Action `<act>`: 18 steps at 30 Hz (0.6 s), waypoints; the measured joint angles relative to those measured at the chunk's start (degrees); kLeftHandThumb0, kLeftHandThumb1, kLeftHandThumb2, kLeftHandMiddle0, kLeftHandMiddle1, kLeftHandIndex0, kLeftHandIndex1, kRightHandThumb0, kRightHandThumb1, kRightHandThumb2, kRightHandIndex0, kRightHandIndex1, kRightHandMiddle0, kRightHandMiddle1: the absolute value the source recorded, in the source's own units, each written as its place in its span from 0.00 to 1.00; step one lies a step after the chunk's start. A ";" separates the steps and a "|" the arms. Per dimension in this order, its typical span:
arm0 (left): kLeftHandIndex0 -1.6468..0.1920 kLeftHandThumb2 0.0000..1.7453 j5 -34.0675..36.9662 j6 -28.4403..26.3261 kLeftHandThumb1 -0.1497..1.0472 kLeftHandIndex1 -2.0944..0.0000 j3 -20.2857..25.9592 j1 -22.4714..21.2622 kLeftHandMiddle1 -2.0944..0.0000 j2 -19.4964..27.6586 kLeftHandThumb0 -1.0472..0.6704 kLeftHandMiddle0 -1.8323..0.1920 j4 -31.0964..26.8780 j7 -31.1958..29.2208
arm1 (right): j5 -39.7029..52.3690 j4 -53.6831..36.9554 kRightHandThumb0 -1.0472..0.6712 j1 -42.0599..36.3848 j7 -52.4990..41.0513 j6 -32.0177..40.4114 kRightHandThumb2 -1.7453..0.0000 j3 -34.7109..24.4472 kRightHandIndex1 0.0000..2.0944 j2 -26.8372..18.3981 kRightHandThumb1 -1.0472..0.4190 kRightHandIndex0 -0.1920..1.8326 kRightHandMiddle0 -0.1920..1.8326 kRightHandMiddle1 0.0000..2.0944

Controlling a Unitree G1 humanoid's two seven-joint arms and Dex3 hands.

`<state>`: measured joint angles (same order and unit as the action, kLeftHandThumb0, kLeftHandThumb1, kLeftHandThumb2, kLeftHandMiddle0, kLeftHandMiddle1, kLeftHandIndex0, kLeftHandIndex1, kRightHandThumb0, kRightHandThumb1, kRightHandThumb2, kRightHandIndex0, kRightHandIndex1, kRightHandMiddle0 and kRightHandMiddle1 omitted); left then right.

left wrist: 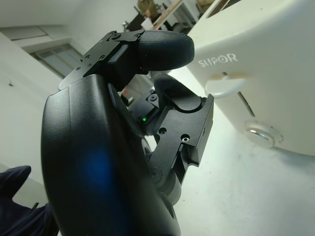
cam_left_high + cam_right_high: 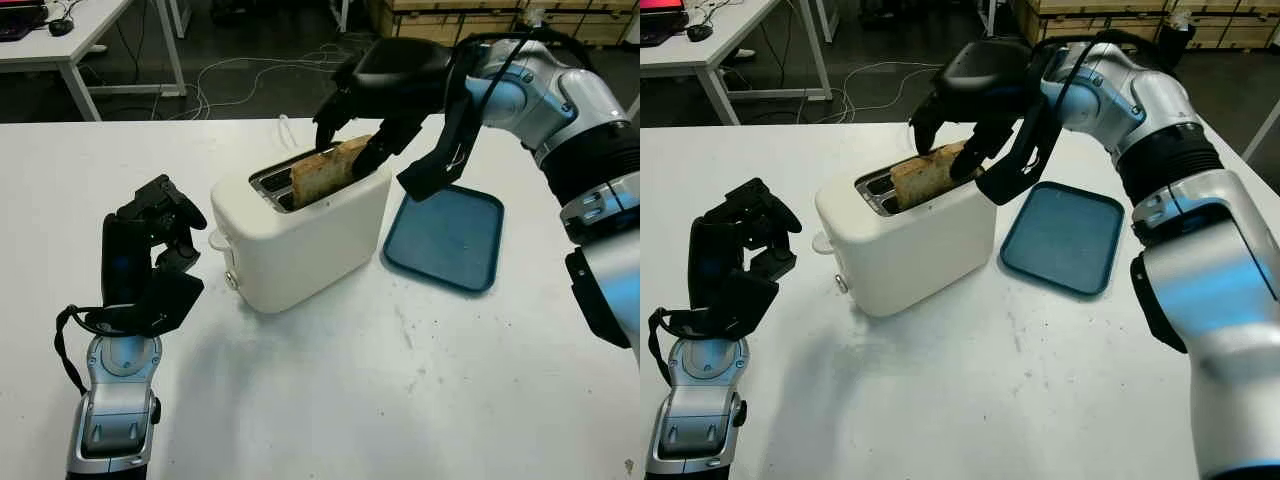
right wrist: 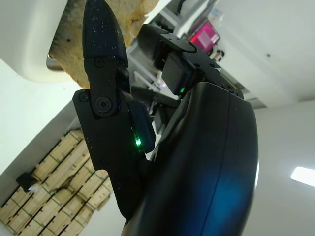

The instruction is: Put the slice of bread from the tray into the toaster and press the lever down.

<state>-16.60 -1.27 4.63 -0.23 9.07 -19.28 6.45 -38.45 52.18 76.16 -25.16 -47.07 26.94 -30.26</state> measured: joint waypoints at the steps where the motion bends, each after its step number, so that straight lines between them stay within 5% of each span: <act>1: 0.51 0.57 0.00 0.00 0.79 0.17 0.00 0.00 0.17 0.00 0.63 0.39 0.00 0.00 | 0.62 -0.06 0.11 0.00 -0.03 0.01 0.87 -0.39 0.47 -0.05 0.09 0.14 0.36 0.00; 11: 0.50 0.59 -0.01 0.03 0.77 0.17 -0.20 -0.02 0.17 -0.01 0.63 0.37 0.05 0.01 | 1.98 -0.08 0.19 -1.00 6.53 0.25 0.90 -3.89 0.46 -0.89 0.09 0.18 0.36 0.00; 18: 0.49 0.61 0.03 0.46 0.76 0.17 -0.19 -0.11 0.17 0.01 0.63 0.36 0.21 0.02 | 2.30 -0.15 0.31 -9.46 26.54 1.18 0.92 -9.94 0.62 -1.60 0.09 0.37 0.55 0.16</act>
<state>-16.57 -0.82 4.43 -0.34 9.08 -19.07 6.47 -36.15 52.03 66.70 1.39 -45.90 17.00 -31.86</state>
